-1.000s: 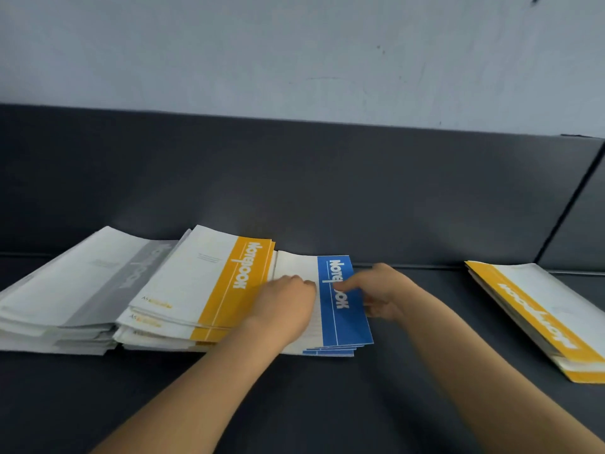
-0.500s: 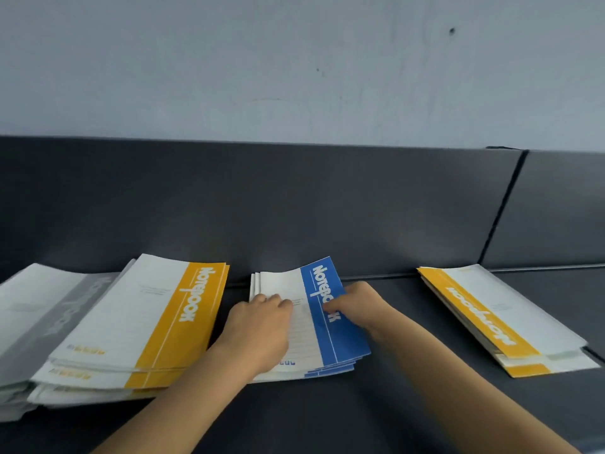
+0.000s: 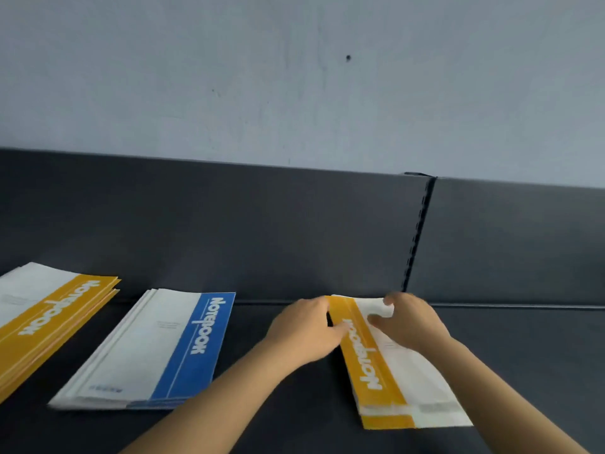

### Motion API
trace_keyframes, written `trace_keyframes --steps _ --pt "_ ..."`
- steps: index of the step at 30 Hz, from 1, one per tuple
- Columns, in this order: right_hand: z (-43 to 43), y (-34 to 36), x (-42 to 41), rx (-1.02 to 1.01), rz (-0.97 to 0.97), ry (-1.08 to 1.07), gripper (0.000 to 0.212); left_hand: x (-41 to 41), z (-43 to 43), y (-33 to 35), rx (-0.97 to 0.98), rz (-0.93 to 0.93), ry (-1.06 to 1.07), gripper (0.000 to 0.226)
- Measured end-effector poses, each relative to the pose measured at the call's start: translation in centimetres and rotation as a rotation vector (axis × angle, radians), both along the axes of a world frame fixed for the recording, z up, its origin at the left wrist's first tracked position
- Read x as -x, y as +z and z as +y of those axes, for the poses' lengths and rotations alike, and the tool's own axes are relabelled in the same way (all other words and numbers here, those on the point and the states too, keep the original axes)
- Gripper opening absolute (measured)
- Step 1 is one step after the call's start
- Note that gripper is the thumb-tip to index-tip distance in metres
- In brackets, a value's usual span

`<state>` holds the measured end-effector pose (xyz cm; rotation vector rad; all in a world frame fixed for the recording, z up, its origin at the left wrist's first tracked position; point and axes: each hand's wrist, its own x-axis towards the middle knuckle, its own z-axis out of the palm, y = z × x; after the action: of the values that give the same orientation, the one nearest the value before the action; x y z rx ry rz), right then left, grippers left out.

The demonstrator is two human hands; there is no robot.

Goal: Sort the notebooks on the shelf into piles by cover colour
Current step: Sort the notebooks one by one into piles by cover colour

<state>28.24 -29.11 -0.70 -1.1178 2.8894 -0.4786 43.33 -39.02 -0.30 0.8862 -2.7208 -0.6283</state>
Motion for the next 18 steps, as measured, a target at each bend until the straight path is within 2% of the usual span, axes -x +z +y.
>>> trace_keyframes --steps 2,5,8,10,12,16,18 --pt "0.8 -0.9 2.0 0.01 -0.045 0.045 0.05 2.6 1.4 -0.2 -0.043 0.008 0.039 0.031" --pt "1.0 -2.1 3.6 0.148 -0.112 0.088 0.053 4.8 1.8 -1.2 -0.068 0.037 0.109 0.05" --pt "0.8 -2.5 4.3 0.26 -0.143 0.123 0.048 5.2 1.6 -2.1 -0.308 0.238 0.111 0.061" --pt "0.5 -2.3 4.3 0.253 -0.164 0.178 0.049 5.0 1.3 -2.5 -0.5 0.38 0.088 0.075" --pt "0.4 -2.1 3.8 0.229 -0.162 0.239 0.053 4.7 0.9 -2.8 -0.579 0.451 0.057 0.081" --pt "0.7 -1.9 2.9 0.172 -0.009 0.464 0.084 4.0 -0.2 -2.8 -0.61 0.46 -0.057 0.071" --pt "0.5 -1.9 2.5 0.185 0.077 0.625 0.087 3.9 -0.5 -2.6 -0.614 0.425 -0.13 0.054"
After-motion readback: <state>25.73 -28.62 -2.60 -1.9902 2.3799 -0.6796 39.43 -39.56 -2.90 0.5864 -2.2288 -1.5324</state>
